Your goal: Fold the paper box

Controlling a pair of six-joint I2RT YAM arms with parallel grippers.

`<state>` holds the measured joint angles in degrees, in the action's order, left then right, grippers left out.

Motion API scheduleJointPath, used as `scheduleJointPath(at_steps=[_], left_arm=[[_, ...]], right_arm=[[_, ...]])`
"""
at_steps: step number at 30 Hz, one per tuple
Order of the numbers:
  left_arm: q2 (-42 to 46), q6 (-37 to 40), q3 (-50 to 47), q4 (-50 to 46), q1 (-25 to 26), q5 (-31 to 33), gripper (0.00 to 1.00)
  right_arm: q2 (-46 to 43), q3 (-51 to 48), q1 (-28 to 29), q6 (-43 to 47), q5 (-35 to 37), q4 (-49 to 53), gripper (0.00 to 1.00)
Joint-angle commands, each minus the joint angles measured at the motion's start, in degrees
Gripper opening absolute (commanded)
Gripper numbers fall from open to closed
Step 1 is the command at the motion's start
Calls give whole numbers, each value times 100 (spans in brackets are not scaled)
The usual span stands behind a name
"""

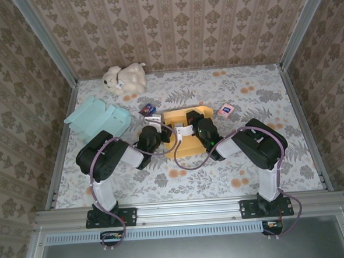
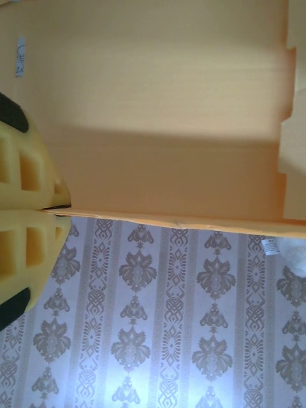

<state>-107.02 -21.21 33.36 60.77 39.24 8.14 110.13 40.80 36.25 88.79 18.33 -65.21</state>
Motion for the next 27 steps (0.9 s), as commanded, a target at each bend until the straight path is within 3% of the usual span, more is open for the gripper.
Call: scheduleJointPath(at_steps=[1,3,7,14,19,27], left_arm=[[215,92,249,-171,250,117,26],[256,126,273,-262,303,309,21],[277,140,397,-606,338,509,0],[311,230,445,-734,332,576,0],[404,423,340,-725,262,552,0],[795,778,29,-813,-74,299,0]], right_arm=[[179,77,190,-15,-536,280,0],[175,78,189,-46,-534,292,0],[159,78,198,-178,-541,228,2],[-176,5,163,-744,-802,397,20],[-863,-36,17,-1583,-1309,1375,38],[-2178,157,-543,-2916,-2517,3598,43]])
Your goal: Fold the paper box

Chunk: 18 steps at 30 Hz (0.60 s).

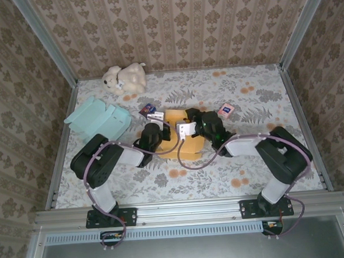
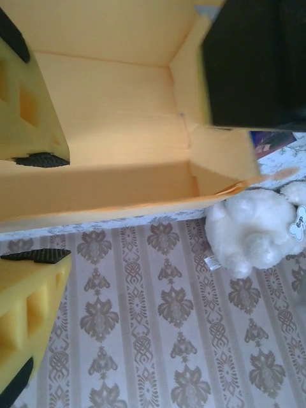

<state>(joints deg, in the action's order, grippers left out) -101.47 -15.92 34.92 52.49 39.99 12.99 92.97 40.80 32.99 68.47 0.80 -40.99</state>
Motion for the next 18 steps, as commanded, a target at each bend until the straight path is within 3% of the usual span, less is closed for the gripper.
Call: scheduleJointPath(at_steps=[1,8,11,18], left_arm=[[282,279,-176,31,-205,-236,0],[282,682,-492,585,-571,-1236,0],[267,888,-645,947,-645,-1532,0],[88,1397,-880,1672,-720,-2570,0]], right_arm=[[-610,203,-309,-1059,-917,1397,44],[-1288,418,-443,-2453,-1119,2109,44],[-1625,718,-421,-3570,-1229,2550,46],[-1705,1143,-425,-6385,-644,3040,49]])
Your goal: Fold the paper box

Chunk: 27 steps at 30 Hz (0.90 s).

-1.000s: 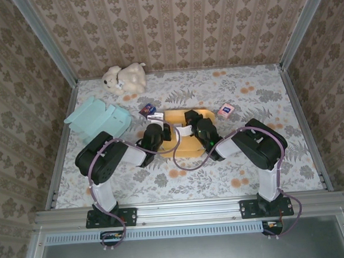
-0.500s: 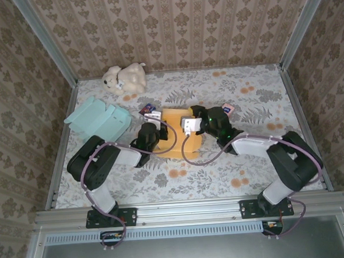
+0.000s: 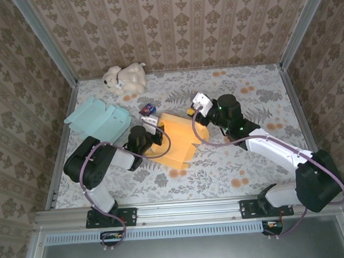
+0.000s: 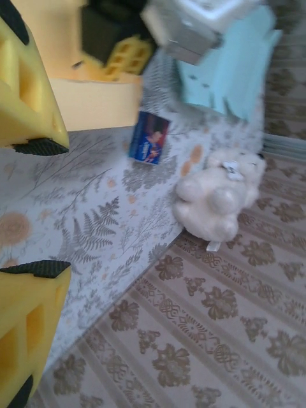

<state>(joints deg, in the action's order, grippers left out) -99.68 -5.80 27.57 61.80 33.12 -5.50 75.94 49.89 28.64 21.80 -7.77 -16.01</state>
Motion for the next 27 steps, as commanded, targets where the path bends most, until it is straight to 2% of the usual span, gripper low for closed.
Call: scheduleJointPath(at_steps=[1,3,9,17,22,27], left_arm=[[-188,417,-209,1020,-43,-820,0],[-323,455,-238,1260,-69,-1035,0],[-581,479,-90,1238,-87,-1335,0],[-927,475,130,1238,-96,-1498,0],[-1052,431,190,1238,-96,-1468,0],[-1081,413,216,1238,-96,-1617,0]], right_arm=[[55,295,14,-2067,299,689,49],[180,371,12,-2577,317,902,49],[697,595,10,-3705,-213,1374,48],[1533,592,2,-5090,-1459,795,48],[2030,747,6,-5591,-2096,568,48],[2412,942,2,-5550,-2120,638,49]])
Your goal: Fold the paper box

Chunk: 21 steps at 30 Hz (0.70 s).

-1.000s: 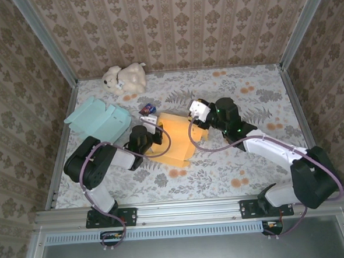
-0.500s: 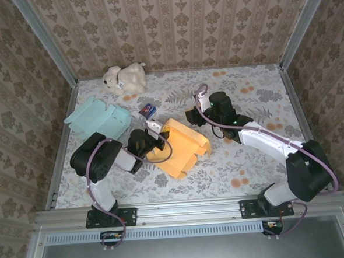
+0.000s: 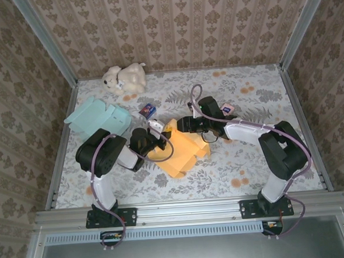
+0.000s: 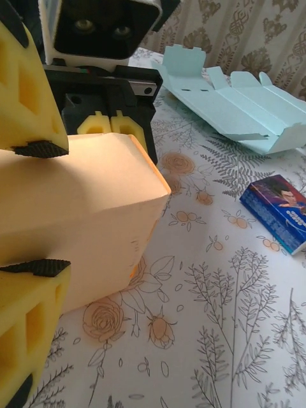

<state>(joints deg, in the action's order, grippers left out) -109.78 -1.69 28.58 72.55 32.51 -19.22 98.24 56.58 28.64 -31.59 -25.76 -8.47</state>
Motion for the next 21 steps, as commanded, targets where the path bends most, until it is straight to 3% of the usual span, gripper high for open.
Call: scheduleJointPath(at_steps=[1,11,21], left_arm=[[-62,-11,122,163,-34,-278,0],[-62,-35,165,150,35,-381,0],[-36,-328,466,-517,108,547,0]], right_arm=[[249,328,3,-186,-357,-74,49],[681,798,45,30,-482,308,51],[849,782,198,-216,-896,61,49]])
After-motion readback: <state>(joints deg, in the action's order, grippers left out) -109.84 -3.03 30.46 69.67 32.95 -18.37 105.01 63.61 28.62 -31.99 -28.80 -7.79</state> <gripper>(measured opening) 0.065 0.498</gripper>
